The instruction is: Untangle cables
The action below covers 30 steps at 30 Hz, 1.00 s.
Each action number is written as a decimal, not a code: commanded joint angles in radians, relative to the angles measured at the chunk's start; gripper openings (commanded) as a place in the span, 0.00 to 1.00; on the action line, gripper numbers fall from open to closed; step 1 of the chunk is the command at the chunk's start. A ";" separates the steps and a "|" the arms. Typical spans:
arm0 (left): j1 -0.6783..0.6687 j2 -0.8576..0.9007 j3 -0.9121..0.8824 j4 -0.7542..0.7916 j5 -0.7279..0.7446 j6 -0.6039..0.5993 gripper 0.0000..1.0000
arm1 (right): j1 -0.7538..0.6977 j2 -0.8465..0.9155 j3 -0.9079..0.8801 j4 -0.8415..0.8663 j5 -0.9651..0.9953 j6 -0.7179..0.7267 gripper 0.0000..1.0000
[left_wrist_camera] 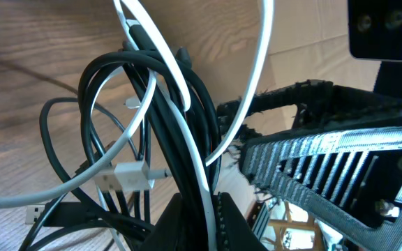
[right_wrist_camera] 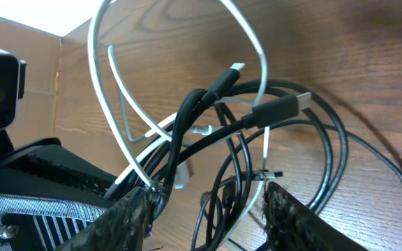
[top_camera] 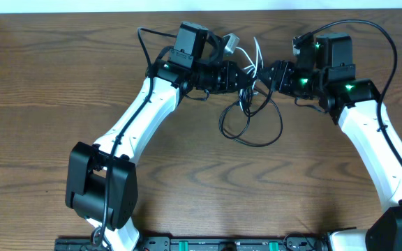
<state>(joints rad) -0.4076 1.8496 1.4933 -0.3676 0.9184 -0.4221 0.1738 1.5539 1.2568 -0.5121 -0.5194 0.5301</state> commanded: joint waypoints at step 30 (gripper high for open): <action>-0.044 -0.009 0.016 -0.021 -0.010 0.028 0.08 | 0.057 0.142 0.005 0.179 -0.036 0.058 0.47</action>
<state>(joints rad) -0.4301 1.8496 1.4933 -0.3908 0.8337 -0.4183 0.2092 1.6859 1.2568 -0.3458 -0.5205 0.5705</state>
